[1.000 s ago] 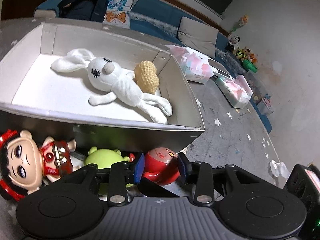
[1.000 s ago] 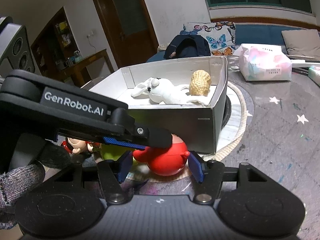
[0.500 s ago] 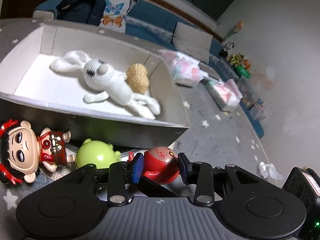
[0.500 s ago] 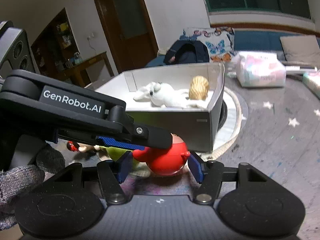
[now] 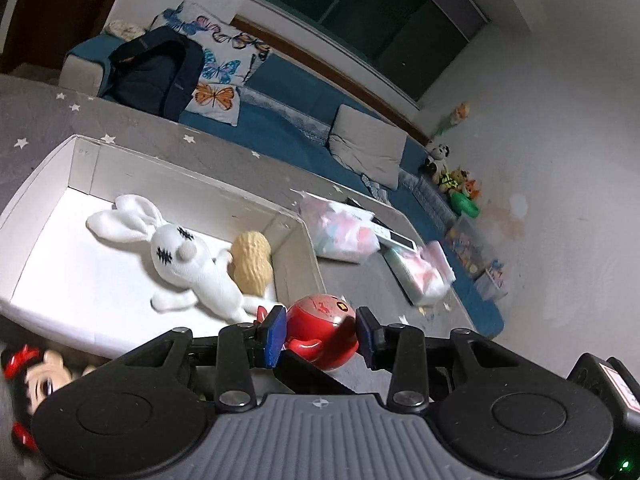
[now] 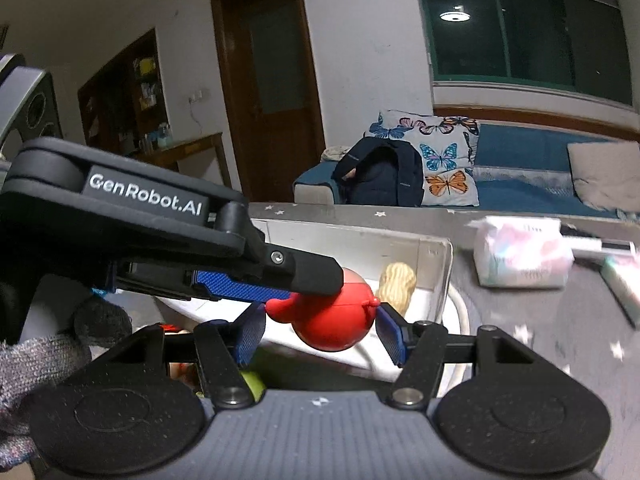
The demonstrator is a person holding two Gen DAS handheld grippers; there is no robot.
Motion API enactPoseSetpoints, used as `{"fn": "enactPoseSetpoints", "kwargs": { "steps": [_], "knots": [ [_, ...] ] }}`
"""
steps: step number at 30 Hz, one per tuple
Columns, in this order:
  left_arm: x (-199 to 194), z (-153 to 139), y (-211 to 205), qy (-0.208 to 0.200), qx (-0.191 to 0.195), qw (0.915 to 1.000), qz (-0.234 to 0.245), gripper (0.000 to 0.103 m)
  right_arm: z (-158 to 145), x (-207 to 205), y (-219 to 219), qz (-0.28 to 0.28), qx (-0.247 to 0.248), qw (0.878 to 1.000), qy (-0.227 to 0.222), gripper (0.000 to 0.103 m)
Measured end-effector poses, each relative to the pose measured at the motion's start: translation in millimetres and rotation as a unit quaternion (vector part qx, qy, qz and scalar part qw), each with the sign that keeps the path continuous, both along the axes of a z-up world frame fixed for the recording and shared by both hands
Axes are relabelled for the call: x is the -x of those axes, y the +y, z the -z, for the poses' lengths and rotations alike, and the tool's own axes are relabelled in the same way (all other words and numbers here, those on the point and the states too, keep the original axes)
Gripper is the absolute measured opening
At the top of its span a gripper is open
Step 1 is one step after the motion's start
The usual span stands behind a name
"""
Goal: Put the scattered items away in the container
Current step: 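Close the right tool on the red round toy and lift it, then lower the red toy into the box beside the peanut plush and open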
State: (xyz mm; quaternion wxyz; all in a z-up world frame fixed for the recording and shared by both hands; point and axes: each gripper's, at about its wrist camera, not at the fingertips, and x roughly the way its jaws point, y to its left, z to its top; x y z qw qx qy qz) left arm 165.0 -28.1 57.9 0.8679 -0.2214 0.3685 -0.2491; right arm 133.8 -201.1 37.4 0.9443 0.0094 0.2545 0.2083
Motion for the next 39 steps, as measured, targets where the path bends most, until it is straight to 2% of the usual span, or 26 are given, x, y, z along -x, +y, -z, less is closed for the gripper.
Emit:
{"fn": "enactPoseSetpoints", "kwargs": {
  "steps": [9,13,21,39],
  "knots": [
    [-49,34,6,0.052,0.013,0.9985,0.003,0.040,18,-52,9,-0.022,0.046,0.997,0.056,0.061],
    [-59,45,7,0.068,0.021,0.9974,0.004,0.040,25,-57,15,-0.032,0.075,0.994,0.071,0.062],
    [-68,56,3,0.080,0.014,0.9967,0.007,0.040,30,-67,20,-0.043,0.106,0.989,0.092,0.062],
    [-62,60,13,0.090,0.023,0.9957,0.002,0.040,28,-63,18,-0.040,0.097,0.991,0.088,0.062]
  ]
}}
